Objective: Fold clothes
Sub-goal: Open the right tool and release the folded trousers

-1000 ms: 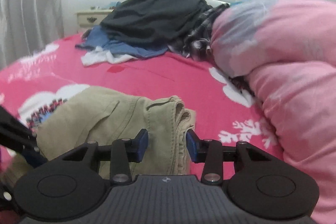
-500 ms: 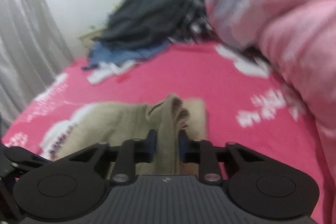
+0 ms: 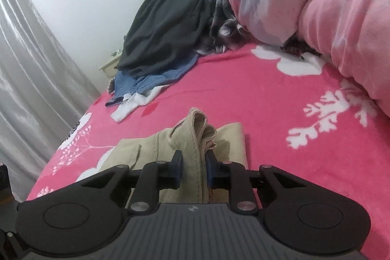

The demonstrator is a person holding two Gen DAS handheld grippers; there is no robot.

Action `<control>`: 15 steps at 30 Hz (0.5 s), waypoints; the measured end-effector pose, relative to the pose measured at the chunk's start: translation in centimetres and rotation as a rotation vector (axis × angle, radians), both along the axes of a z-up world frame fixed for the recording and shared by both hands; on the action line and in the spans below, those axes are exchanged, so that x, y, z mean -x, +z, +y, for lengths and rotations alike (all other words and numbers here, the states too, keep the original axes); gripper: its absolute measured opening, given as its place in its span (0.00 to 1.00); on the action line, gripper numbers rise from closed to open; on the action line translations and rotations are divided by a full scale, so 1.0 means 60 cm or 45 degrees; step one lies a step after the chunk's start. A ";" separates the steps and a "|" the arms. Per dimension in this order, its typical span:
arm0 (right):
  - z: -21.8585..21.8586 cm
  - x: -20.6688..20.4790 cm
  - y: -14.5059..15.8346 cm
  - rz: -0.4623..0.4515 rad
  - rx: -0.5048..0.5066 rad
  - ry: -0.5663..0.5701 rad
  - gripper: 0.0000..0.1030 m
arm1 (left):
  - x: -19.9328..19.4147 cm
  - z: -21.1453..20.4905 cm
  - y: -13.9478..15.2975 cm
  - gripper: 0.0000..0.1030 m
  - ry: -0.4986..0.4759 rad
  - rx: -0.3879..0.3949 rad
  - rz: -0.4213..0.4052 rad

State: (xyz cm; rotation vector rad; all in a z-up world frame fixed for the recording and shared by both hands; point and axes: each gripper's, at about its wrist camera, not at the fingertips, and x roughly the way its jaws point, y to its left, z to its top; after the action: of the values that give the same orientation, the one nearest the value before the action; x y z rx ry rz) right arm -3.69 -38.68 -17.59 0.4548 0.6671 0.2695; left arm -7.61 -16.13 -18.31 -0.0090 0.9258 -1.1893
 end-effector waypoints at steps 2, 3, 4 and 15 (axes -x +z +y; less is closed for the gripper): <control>-0.006 0.002 -0.013 0.016 -0.001 -0.006 0.22 | 0.003 0.001 -0.002 0.54 -0.011 -0.009 -0.005; -0.012 0.002 -0.017 0.040 -0.035 -0.019 0.24 | 0.005 0.001 -0.003 0.54 -0.018 -0.016 -0.020; -0.018 0.002 -0.022 0.065 -0.069 -0.033 0.28 | 0.008 0.001 -0.004 0.54 -0.025 -0.023 -0.035; -0.005 0.025 0.001 0.142 -0.003 0.012 0.26 | 0.016 -0.010 0.001 0.54 -0.041 -0.078 -0.098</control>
State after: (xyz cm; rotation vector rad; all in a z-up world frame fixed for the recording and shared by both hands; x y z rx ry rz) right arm -5.17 -39.00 -17.52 0.4716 0.7782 0.2549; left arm -8.58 -16.73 -18.24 0.1011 0.8969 -1.1826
